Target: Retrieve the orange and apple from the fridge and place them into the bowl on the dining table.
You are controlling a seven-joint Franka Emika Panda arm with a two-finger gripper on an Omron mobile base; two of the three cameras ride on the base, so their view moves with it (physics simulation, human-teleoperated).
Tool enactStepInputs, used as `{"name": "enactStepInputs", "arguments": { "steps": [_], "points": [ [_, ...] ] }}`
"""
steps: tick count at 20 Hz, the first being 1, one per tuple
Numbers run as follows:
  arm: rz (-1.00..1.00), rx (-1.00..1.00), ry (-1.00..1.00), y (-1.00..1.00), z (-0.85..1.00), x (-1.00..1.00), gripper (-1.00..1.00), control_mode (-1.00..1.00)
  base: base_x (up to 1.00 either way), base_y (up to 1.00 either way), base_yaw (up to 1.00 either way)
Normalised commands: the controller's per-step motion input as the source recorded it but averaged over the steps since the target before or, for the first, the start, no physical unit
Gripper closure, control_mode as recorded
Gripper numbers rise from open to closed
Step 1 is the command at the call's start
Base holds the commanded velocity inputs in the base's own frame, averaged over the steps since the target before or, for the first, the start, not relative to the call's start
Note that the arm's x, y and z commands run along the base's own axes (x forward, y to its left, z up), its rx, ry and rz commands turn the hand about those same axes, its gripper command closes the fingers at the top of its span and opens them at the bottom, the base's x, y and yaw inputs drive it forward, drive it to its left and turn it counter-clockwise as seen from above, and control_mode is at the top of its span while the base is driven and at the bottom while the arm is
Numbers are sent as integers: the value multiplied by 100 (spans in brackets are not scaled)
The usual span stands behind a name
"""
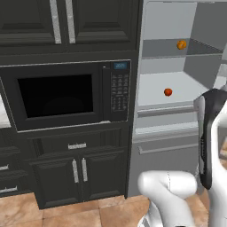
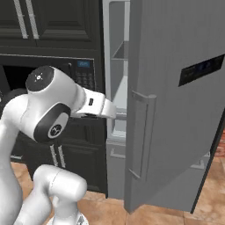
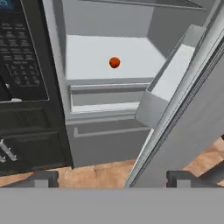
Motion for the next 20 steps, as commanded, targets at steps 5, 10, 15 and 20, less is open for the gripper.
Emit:
{"name": "enactStepInputs", "arguments": {
  "steps": [5, 10, 15, 20],
  "points": [
    [-4, -45, 44, 49, 4, 73, -100, -100, 0, 0, 0],
    [-23, -25, 46, -37, -51, 95, -100, -100, 0, 0, 0],
    [-8, -9, 13, -55, -59, 100, -100, -100, 0, 0, 0],
    [0, -1, 4, -60, -24, 81, -100, -100, 0, 0, 0]
  ]
}}
